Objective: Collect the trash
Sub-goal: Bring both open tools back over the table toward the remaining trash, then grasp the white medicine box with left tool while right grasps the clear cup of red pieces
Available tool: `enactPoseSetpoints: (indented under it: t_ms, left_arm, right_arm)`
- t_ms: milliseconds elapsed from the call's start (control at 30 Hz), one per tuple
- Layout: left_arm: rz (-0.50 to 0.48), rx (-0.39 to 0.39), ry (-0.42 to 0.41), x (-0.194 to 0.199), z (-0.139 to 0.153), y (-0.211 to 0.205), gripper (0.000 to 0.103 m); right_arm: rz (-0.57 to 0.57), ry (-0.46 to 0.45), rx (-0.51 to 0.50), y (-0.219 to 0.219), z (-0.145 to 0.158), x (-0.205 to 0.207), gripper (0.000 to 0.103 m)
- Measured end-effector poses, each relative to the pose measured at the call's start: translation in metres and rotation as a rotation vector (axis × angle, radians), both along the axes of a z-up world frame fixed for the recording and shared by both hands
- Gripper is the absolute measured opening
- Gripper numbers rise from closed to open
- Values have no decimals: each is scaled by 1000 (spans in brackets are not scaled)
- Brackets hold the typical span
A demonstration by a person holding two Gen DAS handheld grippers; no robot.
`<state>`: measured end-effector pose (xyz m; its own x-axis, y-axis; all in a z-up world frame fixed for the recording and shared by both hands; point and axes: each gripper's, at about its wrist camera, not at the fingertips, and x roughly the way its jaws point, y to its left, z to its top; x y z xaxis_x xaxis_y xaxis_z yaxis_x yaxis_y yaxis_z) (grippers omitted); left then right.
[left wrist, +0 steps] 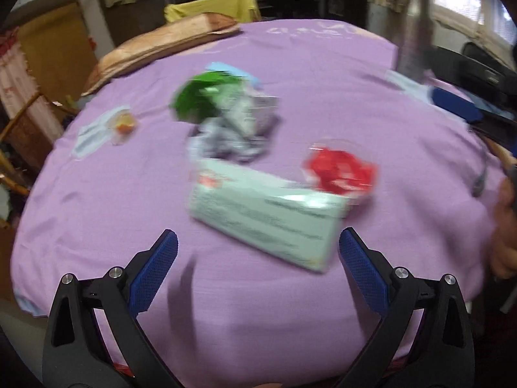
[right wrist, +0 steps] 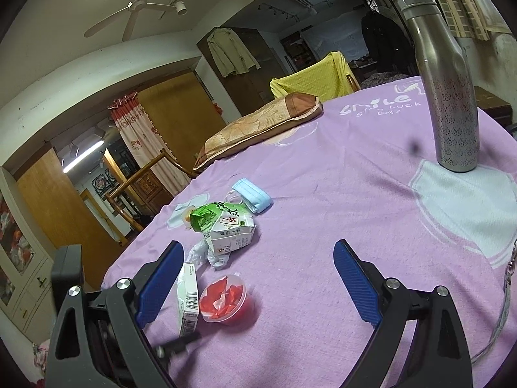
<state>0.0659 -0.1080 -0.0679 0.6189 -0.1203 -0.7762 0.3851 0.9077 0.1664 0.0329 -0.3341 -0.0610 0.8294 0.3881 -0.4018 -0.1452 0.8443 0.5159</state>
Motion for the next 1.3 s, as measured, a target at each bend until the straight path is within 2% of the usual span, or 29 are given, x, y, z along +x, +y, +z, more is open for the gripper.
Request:
enactPoseSetpoints:
  t_ms: [133,200,267,400,600,933,1033,1167,1300]
  left_arm:
    - [188,51,-51,14,13,63,96]
    - [263,31,-53,12,23,96,96]
    - [283,-12,-48,9,30,112,96]
    - [212,-86,-23,14,31,106,96]
    - [157,-69,41,53,4,71,96]
    - [198,-148,118,85,-16,75,95]
    - [213,-174,116,86,-15,80,95]
    - [212,-182,129,88,-17,81,95]
    - [205,-159,135,88,-18,78,96]
  right_arm:
    - [5,-5,24,-3,-1,-1,92]
    - [6,-6,32,-3,-1,-1,92]
    - [7,-4,35,-3,-2,0,92]
    - [4,-2,23,-2,-2,0,92]
    - [9,9,-1,1,-2,2,92]
    - [32,29,-8,3,-3,5,92]
    - [43,41,-32,7,-3,7,92]
    - [99,72,-115,24,-2,13,92]
    - [147,101,-259,51,-1,15,92]
